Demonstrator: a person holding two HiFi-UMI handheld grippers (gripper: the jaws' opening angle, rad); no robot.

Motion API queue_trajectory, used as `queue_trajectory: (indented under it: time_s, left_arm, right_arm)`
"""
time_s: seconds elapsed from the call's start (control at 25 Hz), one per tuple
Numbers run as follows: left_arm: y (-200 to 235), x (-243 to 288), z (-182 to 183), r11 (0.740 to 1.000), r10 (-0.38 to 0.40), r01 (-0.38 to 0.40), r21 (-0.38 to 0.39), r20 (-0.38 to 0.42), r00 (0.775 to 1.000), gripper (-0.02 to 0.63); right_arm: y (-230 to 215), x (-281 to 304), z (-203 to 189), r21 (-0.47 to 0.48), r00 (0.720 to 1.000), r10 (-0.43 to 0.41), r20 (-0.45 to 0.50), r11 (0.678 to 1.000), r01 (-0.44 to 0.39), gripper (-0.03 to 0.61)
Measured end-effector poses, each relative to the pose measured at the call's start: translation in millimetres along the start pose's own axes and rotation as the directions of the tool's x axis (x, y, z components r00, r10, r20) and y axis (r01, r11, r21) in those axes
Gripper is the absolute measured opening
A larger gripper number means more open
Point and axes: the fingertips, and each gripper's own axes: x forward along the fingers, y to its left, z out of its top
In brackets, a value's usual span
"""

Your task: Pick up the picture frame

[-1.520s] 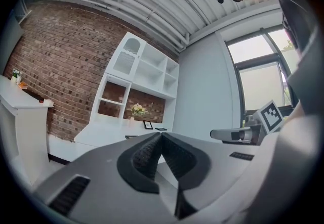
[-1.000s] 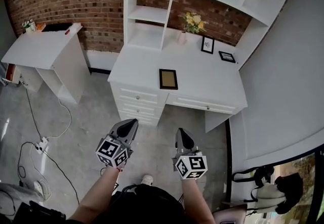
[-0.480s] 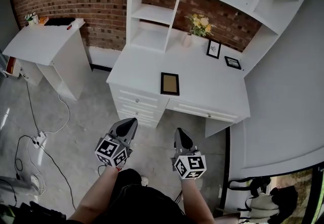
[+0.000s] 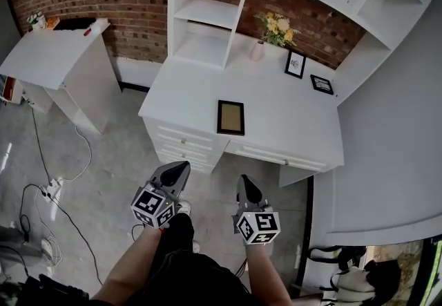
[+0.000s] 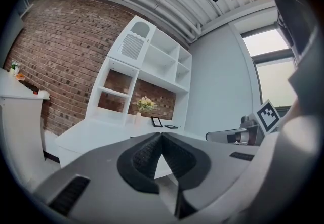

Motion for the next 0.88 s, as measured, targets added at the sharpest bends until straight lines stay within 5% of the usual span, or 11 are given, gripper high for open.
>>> queue_trajectory:
  time_s: [0.88]
  left_arm:
    - [56, 142, 11, 0.988, -0.156, 0.157, -0.004, -0.081, 0.984, -0.014]
  right_arm:
    - [-85, 108, 4, 0.073, 0.990, -0.128, -0.059, 0.989, 0.132, 0.003]
